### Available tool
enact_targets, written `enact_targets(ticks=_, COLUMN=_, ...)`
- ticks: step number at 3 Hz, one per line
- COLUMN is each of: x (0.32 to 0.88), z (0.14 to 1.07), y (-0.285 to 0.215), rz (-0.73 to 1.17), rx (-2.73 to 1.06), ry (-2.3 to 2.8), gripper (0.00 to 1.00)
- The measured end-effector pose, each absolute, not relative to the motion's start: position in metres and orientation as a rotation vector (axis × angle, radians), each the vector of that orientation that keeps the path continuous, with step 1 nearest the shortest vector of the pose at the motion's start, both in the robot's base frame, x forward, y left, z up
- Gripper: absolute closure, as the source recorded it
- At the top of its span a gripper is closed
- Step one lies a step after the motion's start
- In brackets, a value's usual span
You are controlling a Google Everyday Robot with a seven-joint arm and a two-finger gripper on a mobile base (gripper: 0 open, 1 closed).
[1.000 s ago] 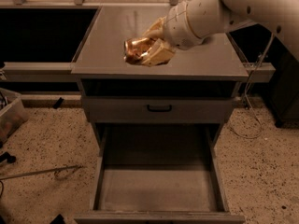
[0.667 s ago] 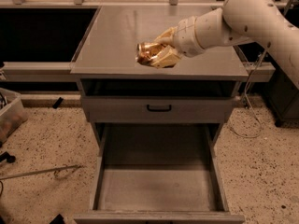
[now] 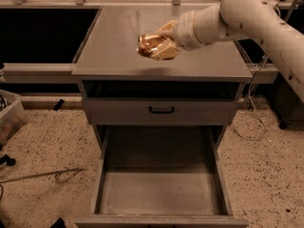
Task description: Pick orange can from middle drawer and place on counter
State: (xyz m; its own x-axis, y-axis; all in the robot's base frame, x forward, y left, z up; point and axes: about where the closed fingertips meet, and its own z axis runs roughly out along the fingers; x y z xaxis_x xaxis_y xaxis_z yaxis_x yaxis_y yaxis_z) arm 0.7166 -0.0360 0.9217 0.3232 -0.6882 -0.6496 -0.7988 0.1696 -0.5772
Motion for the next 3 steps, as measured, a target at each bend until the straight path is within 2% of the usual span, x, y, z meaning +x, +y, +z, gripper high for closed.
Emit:
enact_targets(ticks=2, x=0.793, z=0.909, y=-0.035, rz=0.085, rx=-1.520, ry=1.450, gripper=1.00)
enact_targets(ticks=3, x=0.800, z=0.886, y=-0.030, rz=0.127, rx=-1.539, ry=1.495, gripper=1.00)
